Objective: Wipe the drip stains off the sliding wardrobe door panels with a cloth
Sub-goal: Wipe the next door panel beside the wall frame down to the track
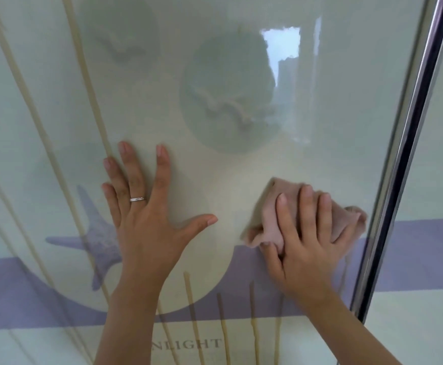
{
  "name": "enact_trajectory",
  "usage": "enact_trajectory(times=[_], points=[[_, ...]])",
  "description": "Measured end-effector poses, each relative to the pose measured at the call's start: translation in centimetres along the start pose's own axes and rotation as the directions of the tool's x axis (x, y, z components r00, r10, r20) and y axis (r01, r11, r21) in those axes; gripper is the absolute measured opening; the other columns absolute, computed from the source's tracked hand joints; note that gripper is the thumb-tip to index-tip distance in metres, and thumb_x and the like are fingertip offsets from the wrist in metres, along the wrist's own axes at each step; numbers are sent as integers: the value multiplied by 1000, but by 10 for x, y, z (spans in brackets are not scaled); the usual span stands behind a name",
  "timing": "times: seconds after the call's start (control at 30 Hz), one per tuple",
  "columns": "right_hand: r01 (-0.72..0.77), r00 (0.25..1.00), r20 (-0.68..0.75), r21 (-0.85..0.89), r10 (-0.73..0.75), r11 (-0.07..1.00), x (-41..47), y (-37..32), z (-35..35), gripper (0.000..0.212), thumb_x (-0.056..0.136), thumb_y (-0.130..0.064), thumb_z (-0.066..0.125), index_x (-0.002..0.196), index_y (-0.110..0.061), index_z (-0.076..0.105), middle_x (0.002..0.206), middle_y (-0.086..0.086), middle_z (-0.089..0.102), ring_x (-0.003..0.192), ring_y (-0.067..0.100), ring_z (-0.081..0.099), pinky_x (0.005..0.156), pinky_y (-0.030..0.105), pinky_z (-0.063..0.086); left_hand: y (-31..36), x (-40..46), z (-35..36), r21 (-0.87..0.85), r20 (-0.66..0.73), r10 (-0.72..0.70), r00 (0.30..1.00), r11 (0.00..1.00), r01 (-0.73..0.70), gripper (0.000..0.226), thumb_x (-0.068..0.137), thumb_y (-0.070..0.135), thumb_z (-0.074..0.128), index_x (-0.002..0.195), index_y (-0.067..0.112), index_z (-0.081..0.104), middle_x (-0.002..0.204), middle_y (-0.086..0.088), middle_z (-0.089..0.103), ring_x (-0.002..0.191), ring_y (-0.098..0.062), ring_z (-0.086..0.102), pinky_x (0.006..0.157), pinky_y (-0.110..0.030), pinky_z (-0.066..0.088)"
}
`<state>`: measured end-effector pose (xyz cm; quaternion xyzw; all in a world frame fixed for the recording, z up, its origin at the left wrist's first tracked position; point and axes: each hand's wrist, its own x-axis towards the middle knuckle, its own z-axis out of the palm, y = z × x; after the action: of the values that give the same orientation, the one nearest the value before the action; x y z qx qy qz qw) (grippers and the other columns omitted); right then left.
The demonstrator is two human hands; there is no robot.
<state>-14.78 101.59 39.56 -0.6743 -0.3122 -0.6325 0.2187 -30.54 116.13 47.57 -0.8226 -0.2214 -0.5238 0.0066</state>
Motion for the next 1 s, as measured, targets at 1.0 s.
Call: enact_trajectory(times=[1.0], points=[[4, 996, -92, 47, 0, 999, 136, 20, -12, 58, 96, -47, 33, 148, -21, 35, 154, 10, 32, 143, 29, 25, 110, 65, 11, -5, 0, 4, 0, 1, 11, 1000, 1000, -11, 105, 64, 91, 23, 149, 34, 1, 155, -11, -8, 141, -37, -5, 110, -51, 4]])
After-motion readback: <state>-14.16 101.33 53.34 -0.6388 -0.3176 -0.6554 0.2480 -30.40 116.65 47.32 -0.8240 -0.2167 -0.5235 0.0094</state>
